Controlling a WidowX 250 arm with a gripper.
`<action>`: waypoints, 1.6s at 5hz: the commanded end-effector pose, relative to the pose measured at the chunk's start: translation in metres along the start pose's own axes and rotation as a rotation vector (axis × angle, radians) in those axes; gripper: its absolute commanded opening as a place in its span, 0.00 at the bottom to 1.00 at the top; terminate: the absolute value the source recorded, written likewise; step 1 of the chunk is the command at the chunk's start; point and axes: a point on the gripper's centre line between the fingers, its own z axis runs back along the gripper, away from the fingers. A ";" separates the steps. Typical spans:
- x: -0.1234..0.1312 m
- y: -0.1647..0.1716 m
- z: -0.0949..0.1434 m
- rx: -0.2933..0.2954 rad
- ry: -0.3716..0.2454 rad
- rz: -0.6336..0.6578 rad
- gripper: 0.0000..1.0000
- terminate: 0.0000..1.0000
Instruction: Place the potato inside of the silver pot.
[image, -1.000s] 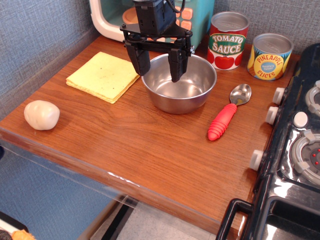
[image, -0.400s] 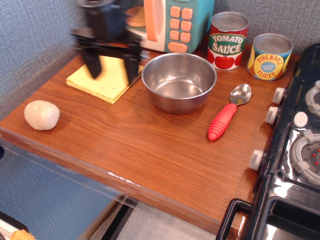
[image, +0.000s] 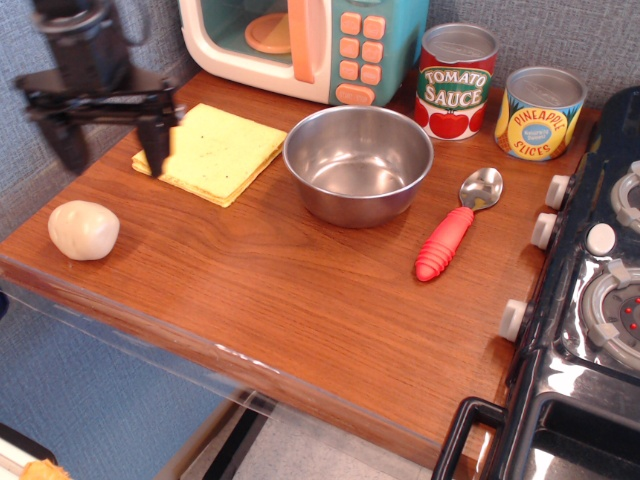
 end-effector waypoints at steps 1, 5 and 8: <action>-0.015 0.025 -0.023 0.051 0.000 0.389 1.00 0.00; 0.000 0.029 -0.050 0.175 -0.079 0.653 1.00 0.00; 0.006 0.022 -0.071 0.172 -0.025 0.617 1.00 0.00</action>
